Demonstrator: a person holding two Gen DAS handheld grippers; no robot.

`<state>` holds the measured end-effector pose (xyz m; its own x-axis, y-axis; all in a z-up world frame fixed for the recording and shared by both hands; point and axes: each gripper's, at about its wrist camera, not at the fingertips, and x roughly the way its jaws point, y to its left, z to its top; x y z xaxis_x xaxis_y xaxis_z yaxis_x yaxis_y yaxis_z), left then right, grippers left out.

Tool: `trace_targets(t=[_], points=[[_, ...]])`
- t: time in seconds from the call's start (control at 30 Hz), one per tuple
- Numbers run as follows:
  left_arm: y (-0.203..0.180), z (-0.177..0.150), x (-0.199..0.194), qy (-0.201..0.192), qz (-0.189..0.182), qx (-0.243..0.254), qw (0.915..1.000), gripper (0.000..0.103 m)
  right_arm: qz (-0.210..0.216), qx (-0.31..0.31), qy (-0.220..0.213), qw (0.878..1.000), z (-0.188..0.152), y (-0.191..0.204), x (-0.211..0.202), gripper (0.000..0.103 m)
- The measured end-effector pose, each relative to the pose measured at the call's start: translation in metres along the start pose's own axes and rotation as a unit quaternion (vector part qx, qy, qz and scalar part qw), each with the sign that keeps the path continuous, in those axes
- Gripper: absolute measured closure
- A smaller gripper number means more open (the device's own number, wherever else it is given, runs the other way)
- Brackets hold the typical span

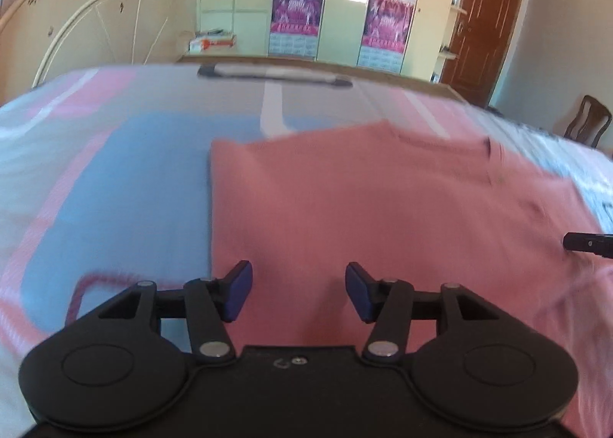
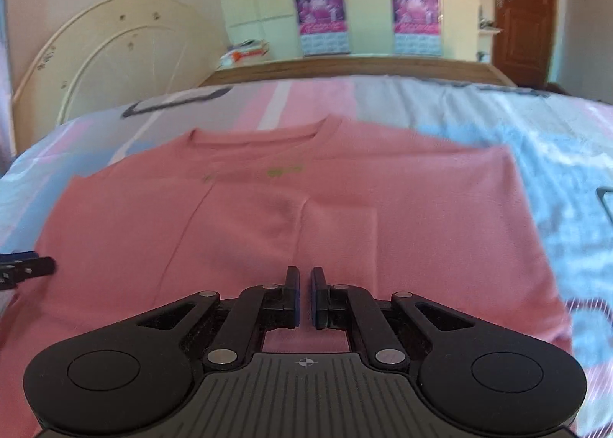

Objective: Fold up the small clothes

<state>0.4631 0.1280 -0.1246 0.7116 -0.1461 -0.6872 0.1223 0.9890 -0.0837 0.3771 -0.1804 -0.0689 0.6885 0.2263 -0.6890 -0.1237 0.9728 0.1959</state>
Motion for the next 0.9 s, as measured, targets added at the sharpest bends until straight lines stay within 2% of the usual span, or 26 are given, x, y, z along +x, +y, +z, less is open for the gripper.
trace_targets(t=[0.07,0.17,0.23,0.3,0.37,0.43,0.5,0.57,0.6,0.63,0.7,0.73,0.77,0.8,0.83,0.9], points=[[0.002,0.013,0.015,0.005,0.006,0.007,0.9999,0.05,0.001,0.001,-0.006,1.0,0.012,-0.003,0.008,0.1],[0.015,0.025,0.042,0.015,0.011,-0.006,0.9998,0.05,-0.009,-0.014,0.02,1.0,0.023,-0.005,0.031,0.1],[0.022,0.038,0.055,0.016,0.006,-0.008,0.9998,0.04,-0.022,-0.014,0.026,0.999,0.028,-0.009,0.04,0.1],[0.029,0.056,0.07,0.022,-0.003,-0.016,0.9996,0.037,-0.037,-0.011,0.014,0.999,0.036,-0.005,0.044,0.1],[0.03,0.068,0.079,0.019,0.004,-0.015,0.9997,0.037,-0.023,-0.005,-0.007,1.0,0.046,0.005,0.047,0.1],[0.024,0.073,0.081,0.013,-0.005,-0.009,0.9999,0.038,0.006,0.001,-0.023,1.0,0.053,0.024,0.053,0.1],[0.013,0.071,0.081,0.005,-0.001,0.016,0.9999,0.045,0.038,-0.003,-0.013,0.999,0.058,0.049,0.069,0.099],[0.008,0.068,0.083,0.003,-0.001,0.031,0.9995,0.043,0.062,-0.024,0.001,0.998,0.059,0.075,0.084,0.097],[0.008,0.064,0.085,0.006,0.005,0.04,0.9992,0.041,0.069,-0.037,0.004,0.997,0.057,0.086,0.09,0.091],[0.011,0.06,0.087,0.004,0.013,0.046,0.9988,0.041,0.072,-0.047,0.012,0.996,0.054,0.094,0.096,0.09],[0.021,0.056,0.084,-0.006,0.0,0.037,0.9993,0.041,0.043,-0.077,0.007,0.996,0.048,0.098,0.101,0.09],[0.023,0.056,0.082,-0.007,0.0,0.039,0.9992,0.04,0.018,-0.07,0.004,0.997,0.047,0.093,0.101,0.09],[0.02,0.055,0.08,-0.008,0.024,0.054,0.9982,0.036,0.018,-0.04,0.001,0.999,0.047,0.079,0.099,0.089],[0.017,0.055,0.08,-0.002,0.045,0.06,0.9972,0.026,-0.003,-0.014,0.004,1.0,0.047,0.071,0.096,0.089],[0.014,0.056,0.078,0.0,0.049,0.056,0.9972,0.029,-0.003,-0.002,0.005,1.0,0.048,0.064,0.095,0.089],[0.002,0.058,0.07,-0.018,0.024,0.05,0.9983,0.028,0.002,-0.002,0.0,1.0,0.05,0.072,0.089,0.089]])
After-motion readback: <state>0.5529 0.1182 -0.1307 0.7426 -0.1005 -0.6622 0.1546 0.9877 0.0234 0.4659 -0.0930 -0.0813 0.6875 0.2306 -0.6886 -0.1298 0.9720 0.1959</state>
